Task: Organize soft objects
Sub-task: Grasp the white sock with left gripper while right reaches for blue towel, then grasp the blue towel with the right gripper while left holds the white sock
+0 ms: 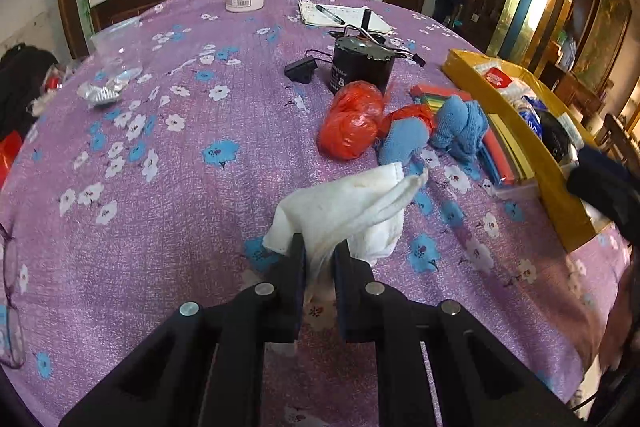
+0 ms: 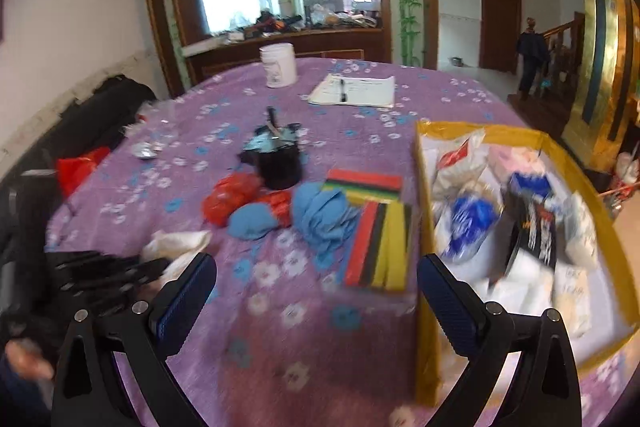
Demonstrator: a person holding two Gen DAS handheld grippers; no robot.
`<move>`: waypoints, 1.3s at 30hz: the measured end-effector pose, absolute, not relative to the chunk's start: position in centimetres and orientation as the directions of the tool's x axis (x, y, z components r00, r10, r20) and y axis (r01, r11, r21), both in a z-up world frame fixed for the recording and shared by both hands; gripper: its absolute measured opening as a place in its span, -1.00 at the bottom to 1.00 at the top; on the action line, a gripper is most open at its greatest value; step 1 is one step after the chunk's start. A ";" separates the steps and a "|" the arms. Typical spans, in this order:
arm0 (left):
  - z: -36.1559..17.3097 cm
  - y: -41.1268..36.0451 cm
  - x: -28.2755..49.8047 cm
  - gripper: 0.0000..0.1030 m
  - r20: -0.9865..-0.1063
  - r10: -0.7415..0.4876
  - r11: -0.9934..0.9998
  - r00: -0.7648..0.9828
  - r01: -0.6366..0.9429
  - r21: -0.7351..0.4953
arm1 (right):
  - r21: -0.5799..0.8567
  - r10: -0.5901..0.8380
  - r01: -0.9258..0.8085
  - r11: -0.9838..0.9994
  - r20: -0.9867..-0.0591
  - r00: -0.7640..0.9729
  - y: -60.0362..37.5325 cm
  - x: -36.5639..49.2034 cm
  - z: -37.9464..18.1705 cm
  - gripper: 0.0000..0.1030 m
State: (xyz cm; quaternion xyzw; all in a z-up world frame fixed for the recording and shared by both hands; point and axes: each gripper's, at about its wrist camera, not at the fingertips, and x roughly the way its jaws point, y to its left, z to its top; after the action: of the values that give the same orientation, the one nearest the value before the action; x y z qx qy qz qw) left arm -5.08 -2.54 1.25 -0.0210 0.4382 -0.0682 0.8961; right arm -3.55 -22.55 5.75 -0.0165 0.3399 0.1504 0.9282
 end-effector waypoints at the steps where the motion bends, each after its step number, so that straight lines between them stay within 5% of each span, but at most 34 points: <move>1: 1.3 -2.5 -5.1 -0.76 -0.781 -0.144 0.989 0.608 0.104 -0.101 | 0.064 0.251 -0.277 0.959 -0.647 0.720 -22.4 -2.5 5.6 0.86; 9: 1.2 -2.3 -5.0 -0.75 -0.783 -0.150 0.989 0.604 0.101 -0.111 | 0.060 0.191 -0.222 0.973 -0.749 0.634 -20.8 4.5 3.0 0.42; 11: 1.2 -2.4 -5.0 -0.75 -0.783 -0.147 0.989 0.605 0.103 -0.106 | 0.050 0.191 -0.241 0.969 -0.771 0.607 -20.2 5.2 2.1 0.13; 13: 1.2 -2.4 -5.0 -0.75 -0.782 -0.146 0.989 0.605 0.104 -0.105 | 0.050 0.213 -0.272 0.961 -0.761 0.613 -19.9 4.7 2.0 -0.58; 14: 1.2 -2.4 -5.0 -0.75 -0.782 -0.147 0.989 0.605 0.104 -0.105 | 0.075 0.239 -0.285 0.956 -0.762 0.602 -20.0 4.2 2.0 -0.60; 20: 1.2 -2.4 -5.0 -0.75 -0.782 -0.144 0.989 0.607 0.105 -0.101 | 0.158 0.354 -0.347 0.924 -0.693 0.628 -20.8 -1.0 3.5 -0.62; 26: 1.2 -2.4 -5.0 -0.75 -0.782 -0.143 0.990 0.607 0.103 -0.101 | 0.230 0.452 -0.434 0.871 -0.724 0.522 -20.5 -5.1 2.7 -0.61; 29: 1.3 -2.4 -5.1 -0.75 -0.782 -0.141 0.990 0.607 0.103 -0.099 | 0.214 0.427 -0.424 0.880 -0.749 0.508 -21.0 -6.1 2.3 -0.19; 31: 1.3 -2.4 -5.1 -0.75 -0.782 -0.141 0.990 0.607 0.103 -0.099 | 0.212 0.429 -0.419 0.883 -0.727 0.536 -21.6 -6.5 2.6 0.33; 33: 1.3 -2.4 -5.1 -0.75 -0.782 -0.140 0.990 0.607 0.103 -0.098 | 0.194 0.417 -0.409 0.892 -0.706 0.573 -21.9 -6.5 3.1 0.47; 39: 1.3 -2.5 -5.1 -0.75 -0.783 -0.132 0.991 0.608 0.105 -0.086 | 0.189 0.421 -0.428 0.884 -0.719 0.553 -20.2 -4.1 2.7 0.47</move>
State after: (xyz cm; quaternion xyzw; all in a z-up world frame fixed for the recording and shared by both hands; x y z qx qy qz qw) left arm -5.11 -2.51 1.28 -0.0157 0.4378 -0.0660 0.8965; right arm -4.08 -20.18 2.74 -0.0037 0.4070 0.2409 0.8811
